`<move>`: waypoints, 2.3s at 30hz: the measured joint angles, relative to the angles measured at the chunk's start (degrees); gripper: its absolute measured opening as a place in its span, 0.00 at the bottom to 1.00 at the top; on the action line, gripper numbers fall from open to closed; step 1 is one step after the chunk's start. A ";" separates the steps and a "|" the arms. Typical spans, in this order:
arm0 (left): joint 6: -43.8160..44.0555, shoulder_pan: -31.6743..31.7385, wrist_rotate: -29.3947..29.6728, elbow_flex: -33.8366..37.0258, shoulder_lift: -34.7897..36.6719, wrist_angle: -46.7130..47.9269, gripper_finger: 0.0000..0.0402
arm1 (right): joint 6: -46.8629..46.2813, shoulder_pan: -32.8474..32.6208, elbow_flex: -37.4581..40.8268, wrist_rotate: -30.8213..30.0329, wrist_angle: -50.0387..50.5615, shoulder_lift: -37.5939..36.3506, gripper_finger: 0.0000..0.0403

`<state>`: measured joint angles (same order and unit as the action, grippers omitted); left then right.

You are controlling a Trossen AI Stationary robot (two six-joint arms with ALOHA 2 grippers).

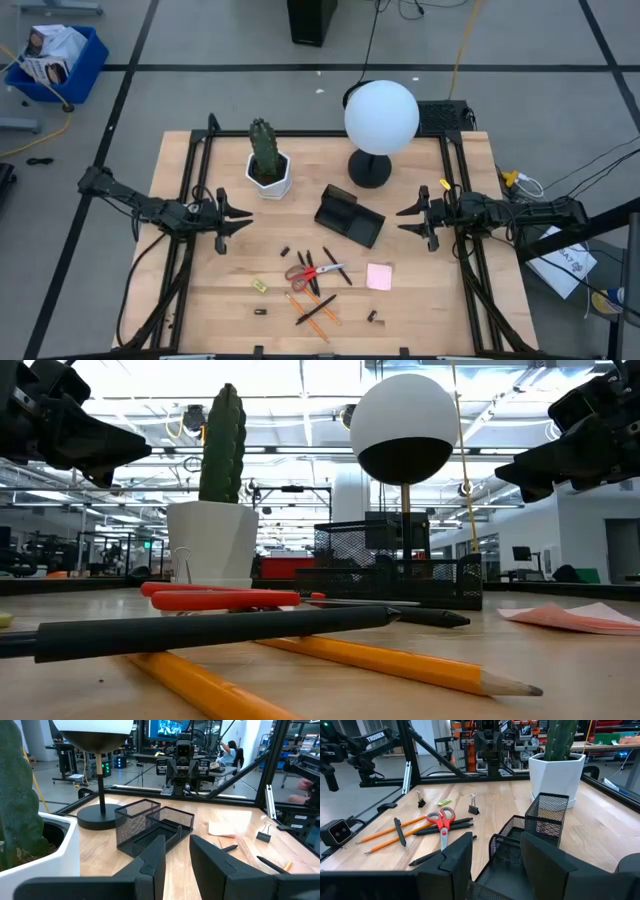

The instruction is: Pick and place office supplies into organizer

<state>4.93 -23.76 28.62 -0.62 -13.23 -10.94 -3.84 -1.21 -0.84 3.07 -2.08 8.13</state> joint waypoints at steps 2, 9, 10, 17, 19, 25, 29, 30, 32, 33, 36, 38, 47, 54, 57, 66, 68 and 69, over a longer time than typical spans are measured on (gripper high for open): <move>0.00 -0.01 0.00 0.00 0.00 0.00 0.23 | 0.00 -0.02 -0.01 0.00 -0.01 0.01 0.40; 0.02 0.00 0.01 0.02 0.02 -0.01 0.23 | 0.02 -0.01 -0.02 0.00 -0.01 0.01 0.40; 0.00 -0.01 0.00 0.02 0.02 0.00 0.23 | 0.00 -0.02 -0.02 0.00 -0.01 -0.01 0.40; 0.01 -0.01 0.00 0.00 0.01 0.00 0.23 | 0.01 0.00 -0.02 0.00 -0.01 0.01 0.40; 0.01 0.00 0.00 0.01 0.01 0.00 0.23 | 0.02 -0.02 -0.01 0.00 0.00 0.00 0.40; 0.01 0.01 0.02 0.00 0.00 0.00 0.23 | 0.02 -0.01 -0.01 0.00 -0.01 0.00 0.40; 0.00 0.01 0.00 0.02 0.00 -0.01 0.23 | 0.00 -0.02 0.00 0.00 -0.01 -0.01 0.40; 0.00 0.01 0.00 0.02 0.02 0.00 0.23 | 0.02 -0.02 0.00 0.00 -0.01 -0.01 0.40; 0.02 -0.01 0.01 0.01 0.01 0.00 0.23 | 0.02 -0.02 -0.02 0.00 -0.01 0.01 0.40; 0.01 0.00 0.00 0.00 0.00 0.00 0.23 | 0.60 -0.02 -0.01 -0.02 -0.11 0.00 0.40; 0.01 0.01 0.00 0.00 0.02 0.00 0.23 | 3.41 -0.02 -0.02 -0.02 -2.23 -0.01 0.40; 0.00 -0.01 0.02 0.00 0.02 0.00 0.23 | 3.88 -0.02 -0.02 -0.02 -3.72 0.01 0.40; 0.02 0.01 0.00 0.00 0.00 0.00 0.23 | -11.26 0.00 0.00 0.00 -23.56 0.89 0.40; 0.02 -0.01 0.00 0.01 0.02 0.00 0.23 | -19.63 -0.27 0.00 0.38 -32.83 6.16 0.39; 0.02 -0.01 0.00 0.01 0.00 0.00 0.23 | -21.43 -2.81 0.00 1.52 -42.40 11.32 0.38; 0.01 0.00 0.00 0.02 0.02 -0.01 0.23 | -15.14 -15.53 -5.78 -11.43 -59.03 38.84 0.35; 0.01 0.00 0.00 0.01 0.00 0.03 0.23 | -13.56 -18.07 -11.36 -12.09 -60.56 46.33 0.35; 0.02 0.01 0.02 0.00 0.02 0.00 0.23 | -12.45 -19.04 -14.60 -12.05 -60.75 50.15 0.34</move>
<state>4.95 -23.75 28.64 -0.62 -13.21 -10.94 -16.29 -20.26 -15.44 -8.98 -62.83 58.28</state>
